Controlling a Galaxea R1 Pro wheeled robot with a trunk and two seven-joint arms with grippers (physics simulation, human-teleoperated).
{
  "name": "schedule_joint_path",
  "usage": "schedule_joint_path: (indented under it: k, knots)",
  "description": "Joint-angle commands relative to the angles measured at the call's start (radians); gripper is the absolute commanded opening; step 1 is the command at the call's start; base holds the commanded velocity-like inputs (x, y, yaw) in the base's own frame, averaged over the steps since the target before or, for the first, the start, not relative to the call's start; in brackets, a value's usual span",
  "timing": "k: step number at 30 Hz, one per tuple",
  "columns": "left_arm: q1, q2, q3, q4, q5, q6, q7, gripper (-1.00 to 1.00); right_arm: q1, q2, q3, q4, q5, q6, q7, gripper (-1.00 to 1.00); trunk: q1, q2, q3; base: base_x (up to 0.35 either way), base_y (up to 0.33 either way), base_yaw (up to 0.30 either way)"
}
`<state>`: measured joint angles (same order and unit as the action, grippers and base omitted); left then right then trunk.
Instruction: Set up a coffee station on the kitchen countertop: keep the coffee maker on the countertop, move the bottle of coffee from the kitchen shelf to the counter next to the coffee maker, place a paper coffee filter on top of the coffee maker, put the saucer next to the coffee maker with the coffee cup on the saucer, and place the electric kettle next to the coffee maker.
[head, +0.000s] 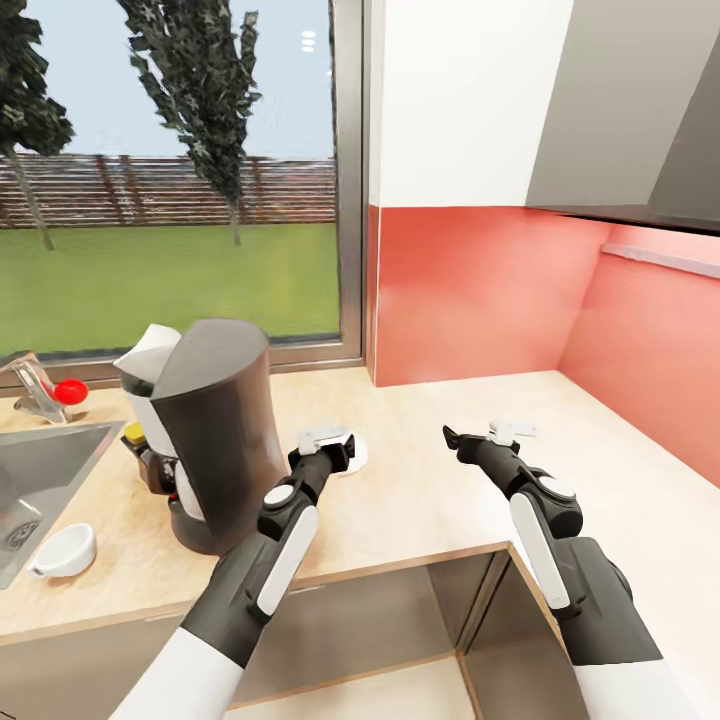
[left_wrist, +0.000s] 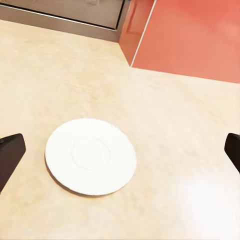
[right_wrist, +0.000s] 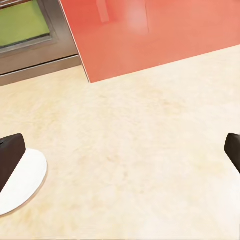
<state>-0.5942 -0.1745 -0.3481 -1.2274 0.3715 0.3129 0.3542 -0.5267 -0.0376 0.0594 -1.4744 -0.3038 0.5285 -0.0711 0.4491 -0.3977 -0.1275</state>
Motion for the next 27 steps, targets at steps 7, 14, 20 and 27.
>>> schedule_joint_path:
  k: [7,14,20,27]
  knots:
    - [0.002,0.000,-0.002,-0.001,0.009,0.003,0.005,1.00,-0.001,-0.001,0.002,-0.001,-0.009,0.004,-0.007,1.00,0.001,-0.002,-0.002,0.057,0.000,0.000]
    - [0.001,0.000,-0.002,-0.001,0.009,0.003,0.001,1.00,-0.001,-0.001,0.002,-0.001,-0.009,0.004,-0.007,1.00,0.001,-0.002,-0.002,0.131,0.000,0.000]
    - [0.001,0.000,-0.002,-0.001,0.009,0.003,-0.001,1.00,-0.001,-0.001,0.002,-0.001,-0.009,0.004,-0.008,1.00,0.001,-0.002,-0.002,0.076,0.000,0.000]
    - [0.001,0.000,-0.002,0.005,0.009,0.003,-0.004,1.00,-0.001,-0.001,0.002,-0.001,-0.009,0.004,-0.008,1.00,0.001,-0.002,-0.002,0.204,0.000,0.000]
